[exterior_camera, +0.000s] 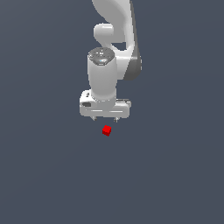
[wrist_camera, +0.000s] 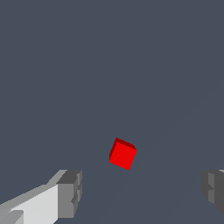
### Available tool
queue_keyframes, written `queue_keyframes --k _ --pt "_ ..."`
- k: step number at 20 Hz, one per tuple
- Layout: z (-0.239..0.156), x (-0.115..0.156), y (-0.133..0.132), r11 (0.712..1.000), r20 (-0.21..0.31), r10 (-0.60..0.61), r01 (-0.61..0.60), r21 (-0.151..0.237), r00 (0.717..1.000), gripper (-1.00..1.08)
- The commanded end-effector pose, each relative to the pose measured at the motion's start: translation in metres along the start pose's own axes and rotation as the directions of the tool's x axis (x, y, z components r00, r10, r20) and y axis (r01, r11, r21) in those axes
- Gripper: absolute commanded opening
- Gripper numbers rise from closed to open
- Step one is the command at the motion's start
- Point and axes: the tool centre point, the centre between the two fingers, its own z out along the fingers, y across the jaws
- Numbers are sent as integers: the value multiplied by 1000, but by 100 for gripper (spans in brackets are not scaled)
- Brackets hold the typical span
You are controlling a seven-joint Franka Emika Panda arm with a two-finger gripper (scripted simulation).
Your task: Pick up the red cube and move it to a goal position.
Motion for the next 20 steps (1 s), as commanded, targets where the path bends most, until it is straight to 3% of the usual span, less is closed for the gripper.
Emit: queue_keyframes --k 1,10,20 --pt "0 0 0 1000 0 0 0 0 1000 100" --pt "24 -6 1 998 4 60 -60 0 998 100" --pt "104 -25 3 967 15 255 -255 -1 967 100"
